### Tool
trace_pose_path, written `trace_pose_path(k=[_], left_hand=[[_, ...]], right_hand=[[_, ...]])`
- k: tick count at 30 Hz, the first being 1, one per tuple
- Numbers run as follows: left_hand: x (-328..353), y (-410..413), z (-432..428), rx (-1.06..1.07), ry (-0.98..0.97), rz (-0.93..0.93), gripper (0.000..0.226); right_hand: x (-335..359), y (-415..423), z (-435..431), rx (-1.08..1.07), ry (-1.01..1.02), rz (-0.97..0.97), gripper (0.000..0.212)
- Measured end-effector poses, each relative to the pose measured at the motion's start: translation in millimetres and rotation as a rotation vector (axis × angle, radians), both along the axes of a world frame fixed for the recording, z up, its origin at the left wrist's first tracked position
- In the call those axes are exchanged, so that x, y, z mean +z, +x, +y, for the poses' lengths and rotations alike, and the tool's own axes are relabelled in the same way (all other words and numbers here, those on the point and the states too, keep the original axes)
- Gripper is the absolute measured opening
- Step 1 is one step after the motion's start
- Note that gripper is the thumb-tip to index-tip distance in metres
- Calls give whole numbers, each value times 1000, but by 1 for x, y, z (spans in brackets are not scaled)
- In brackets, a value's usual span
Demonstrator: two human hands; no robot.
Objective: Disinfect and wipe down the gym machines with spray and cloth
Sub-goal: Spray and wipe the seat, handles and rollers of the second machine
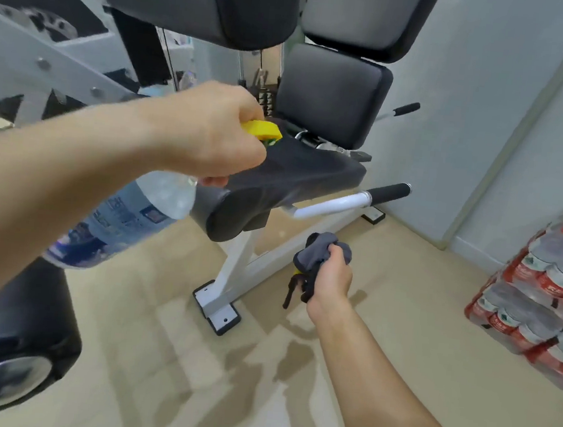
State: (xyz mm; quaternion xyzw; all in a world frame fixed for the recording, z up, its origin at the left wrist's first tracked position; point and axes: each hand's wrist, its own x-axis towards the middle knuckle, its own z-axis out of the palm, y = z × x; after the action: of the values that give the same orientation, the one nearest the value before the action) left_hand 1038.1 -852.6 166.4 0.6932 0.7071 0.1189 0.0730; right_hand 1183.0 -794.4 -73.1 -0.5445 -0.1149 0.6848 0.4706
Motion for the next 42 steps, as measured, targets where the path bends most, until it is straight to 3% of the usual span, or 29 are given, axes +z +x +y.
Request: trace_pose_path(k=[7, 12, 17, 23, 26, 34, 38, 42], left_hand=[[-109, 24, -54, 125, 194, -584, 9], [-173, 46, -36, 235, 260, -792, 16], [-191, 52, -11, 291, 295, -873, 17], [-196, 44, 22, 310, 186, -876, 20], [-203, 42, 32, 310, 189, -868, 26], [-216, 34, 22, 269, 283, -839, 13], [-214, 13, -16, 230, 330, -938, 12], [-209, -13, -56, 250, 319, -1080, 20]], right_hand=[[-5, 5, -25, -84, 46, -12, 35], [-6, 20, -24, -167, 82, -84, 13], [-2, 28, -26, -197, 125, -141, 32], [4, 20, -27, -201, 195, -189, 12], [5, 10, -22, -187, 221, -197, 11], [13, -13, -19, -186, 367, -231, 14], [28, -37, 3, -86, 573, -370, 36], [35, -87, 35, 2, 519, -315, 48]])
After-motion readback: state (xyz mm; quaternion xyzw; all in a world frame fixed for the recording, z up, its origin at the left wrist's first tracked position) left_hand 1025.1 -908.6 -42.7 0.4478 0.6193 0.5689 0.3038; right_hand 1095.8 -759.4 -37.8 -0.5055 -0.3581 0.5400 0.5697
